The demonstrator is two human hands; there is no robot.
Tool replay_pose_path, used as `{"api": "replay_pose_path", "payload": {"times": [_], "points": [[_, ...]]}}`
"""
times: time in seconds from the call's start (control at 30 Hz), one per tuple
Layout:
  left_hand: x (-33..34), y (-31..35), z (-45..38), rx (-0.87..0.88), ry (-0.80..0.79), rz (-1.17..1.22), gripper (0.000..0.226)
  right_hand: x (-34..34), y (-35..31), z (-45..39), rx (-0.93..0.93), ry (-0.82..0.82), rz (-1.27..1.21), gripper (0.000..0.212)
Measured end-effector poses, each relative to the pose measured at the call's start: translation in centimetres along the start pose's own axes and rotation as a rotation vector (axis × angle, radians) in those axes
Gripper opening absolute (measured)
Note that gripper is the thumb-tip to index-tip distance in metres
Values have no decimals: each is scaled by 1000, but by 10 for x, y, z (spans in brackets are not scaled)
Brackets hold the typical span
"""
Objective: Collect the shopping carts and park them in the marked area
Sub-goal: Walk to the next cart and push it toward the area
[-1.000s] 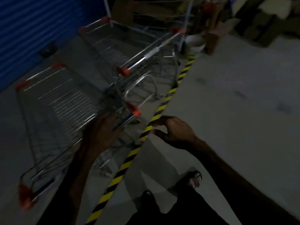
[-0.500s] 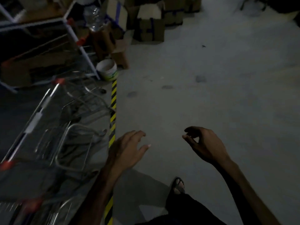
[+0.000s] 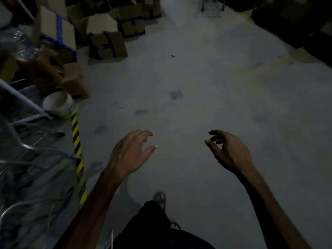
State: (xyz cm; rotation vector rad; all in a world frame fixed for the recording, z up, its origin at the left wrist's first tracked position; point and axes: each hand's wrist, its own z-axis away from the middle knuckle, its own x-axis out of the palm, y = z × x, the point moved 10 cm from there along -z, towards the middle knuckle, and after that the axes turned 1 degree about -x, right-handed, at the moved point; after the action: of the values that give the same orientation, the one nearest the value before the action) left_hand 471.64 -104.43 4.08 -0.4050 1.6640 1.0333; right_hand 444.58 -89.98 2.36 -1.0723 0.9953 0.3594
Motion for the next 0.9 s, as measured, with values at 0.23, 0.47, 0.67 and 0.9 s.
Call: {"api": "replay_pose_path", "payload": {"times": [0.23, 0.47, 0.67, 0.9], "points": [[42, -4, -148, 41, -43, 93, 43, -15, 24, -118, 74, 44, 16, 41], [48, -18, -330, 49, -54, 137, 42, -40, 11, -286, 113, 40, 0, 44], [41, 1, -497, 166, -96, 122, 40, -89, 9, -413, 153, 138, -46, 43], [71, 24, -663, 245, -117, 103, 39, -118, 52, -548, 196, 197, -85, 47]]}}
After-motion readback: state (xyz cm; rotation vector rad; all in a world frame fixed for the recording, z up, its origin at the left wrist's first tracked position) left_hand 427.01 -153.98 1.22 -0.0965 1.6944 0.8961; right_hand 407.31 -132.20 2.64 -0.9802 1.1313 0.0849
